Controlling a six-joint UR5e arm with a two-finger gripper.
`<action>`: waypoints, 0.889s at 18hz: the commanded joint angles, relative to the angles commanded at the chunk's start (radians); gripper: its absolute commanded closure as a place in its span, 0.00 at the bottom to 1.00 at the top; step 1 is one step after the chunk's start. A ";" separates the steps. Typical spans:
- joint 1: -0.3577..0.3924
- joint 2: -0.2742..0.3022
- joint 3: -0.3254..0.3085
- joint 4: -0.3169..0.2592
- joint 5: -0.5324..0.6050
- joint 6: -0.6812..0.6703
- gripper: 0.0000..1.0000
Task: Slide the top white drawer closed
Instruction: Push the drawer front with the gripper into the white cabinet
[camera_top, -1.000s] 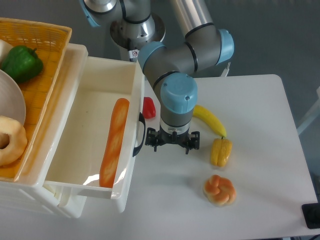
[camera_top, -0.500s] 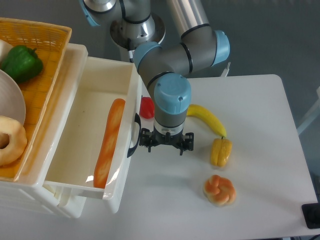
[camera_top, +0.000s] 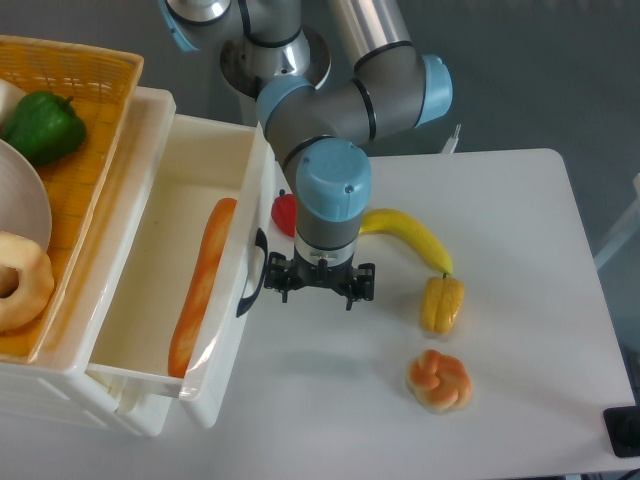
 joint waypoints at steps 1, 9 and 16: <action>-0.005 0.002 0.000 0.000 0.000 -0.005 0.00; -0.029 0.000 0.000 0.002 0.006 -0.009 0.00; -0.063 0.006 -0.002 0.002 0.009 -0.017 0.00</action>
